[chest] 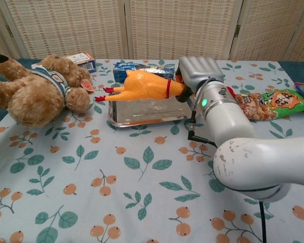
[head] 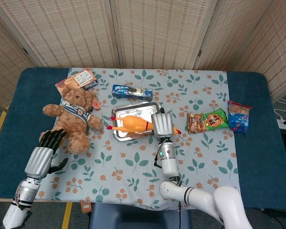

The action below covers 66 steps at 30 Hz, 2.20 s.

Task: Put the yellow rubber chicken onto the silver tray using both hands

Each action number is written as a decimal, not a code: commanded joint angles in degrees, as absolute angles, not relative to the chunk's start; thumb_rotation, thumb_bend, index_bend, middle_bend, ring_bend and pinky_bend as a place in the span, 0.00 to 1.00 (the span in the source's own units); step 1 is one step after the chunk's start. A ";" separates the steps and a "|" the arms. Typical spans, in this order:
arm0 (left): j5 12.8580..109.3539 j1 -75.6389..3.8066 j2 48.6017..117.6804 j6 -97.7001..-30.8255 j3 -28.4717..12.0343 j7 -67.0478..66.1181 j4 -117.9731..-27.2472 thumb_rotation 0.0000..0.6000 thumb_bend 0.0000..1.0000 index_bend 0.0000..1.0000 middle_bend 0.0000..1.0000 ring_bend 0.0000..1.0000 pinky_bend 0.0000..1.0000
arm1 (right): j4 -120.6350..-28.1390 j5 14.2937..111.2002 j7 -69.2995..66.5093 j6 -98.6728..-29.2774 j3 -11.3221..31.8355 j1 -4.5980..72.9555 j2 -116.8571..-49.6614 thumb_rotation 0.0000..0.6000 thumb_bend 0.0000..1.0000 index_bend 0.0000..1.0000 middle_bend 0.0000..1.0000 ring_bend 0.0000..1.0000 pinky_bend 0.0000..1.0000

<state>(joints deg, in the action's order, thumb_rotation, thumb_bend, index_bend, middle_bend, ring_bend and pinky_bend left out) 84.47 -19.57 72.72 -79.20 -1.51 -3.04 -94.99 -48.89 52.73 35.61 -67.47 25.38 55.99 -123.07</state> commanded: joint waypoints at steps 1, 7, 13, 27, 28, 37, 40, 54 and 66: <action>84.81 -19.67 72.47 -79.13 -1.81 -3.34 -95.42 1.00 0.32 0.00 0.00 0.00 0.03 | -39.25 55.04 31.34 -64.78 27.19 60.95 -129.14 1.00 0.31 0.87 0.59 0.73 0.86; 85.44 -19.96 71.95 -79.32 -2.62 -4.07 -96.32 1.00 0.32 0.00 0.00 0.00 0.03 | -34.69 53.80 31.07 -61.93 27.07 63.05 -130.00 1.00 0.31 0.77 0.58 0.56 0.65; 84.38 -19.91 71.17 -78.45 -3.30 -4.44 -96.86 1.00 0.32 0.00 0.00 0.00 0.03 | -30.09 49.83 31.25 -59.71 25.86 65.27 -130.00 1.00 0.31 0.69 0.46 0.40 0.52; 83.08 -20.08 71.81 -76.76 -4.21 -5.31 -96.70 1.00 0.32 0.00 0.00 0.00 0.03 | -25.42 46.69 30.67 -56.06 25.58 66.91 -130.00 1.00 0.24 0.00 0.00 0.00 0.10; 82.94 -20.06 71.82 -76.70 -4.27 -5.31 -96.75 1.00 0.32 0.00 0.00 0.00 0.03 | -25.24 47.10 30.03 -56.20 25.83 67.00 -129.95 1.00 0.22 0.00 0.00 0.00 0.08; 83.00 -19.54 71.13 -76.99 -4.41 -6.03 -98.01 1.00 0.32 0.00 0.00 0.00 0.03 | -41.10 50.78 29.08 -57.90 25.24 61.03 -121.03 1.00 0.11 0.00 0.00 0.00 0.00; 83.03 -19.15 70.71 -77.37 -4.38 -6.21 -98.58 1.00 0.32 0.00 0.00 0.00 0.03 | -56.45 52.28 29.88 -60.26 23.50 56.00 -113.51 1.00 0.11 0.00 0.00 0.00 0.00; 88.19 -13.42 64.40 -81.97 1.07 -6.36 -103.72 1.00 0.34 0.00 0.00 0.00 0.03 | -110.12 58.78 32.84 -69.23 11.57 35.50 -76.54 1.00 0.11 0.00 0.00 0.00 0.00; 93.23 -4.05 66.20 -92.96 5.10 -3.67 -95.30 1.00 0.36 0.00 0.00 0.00 0.03 | -104.87 91.60 26.23 -96.28 -11.15 10.52 -68.28 1.00 0.11 0.00 0.00 0.00 0.00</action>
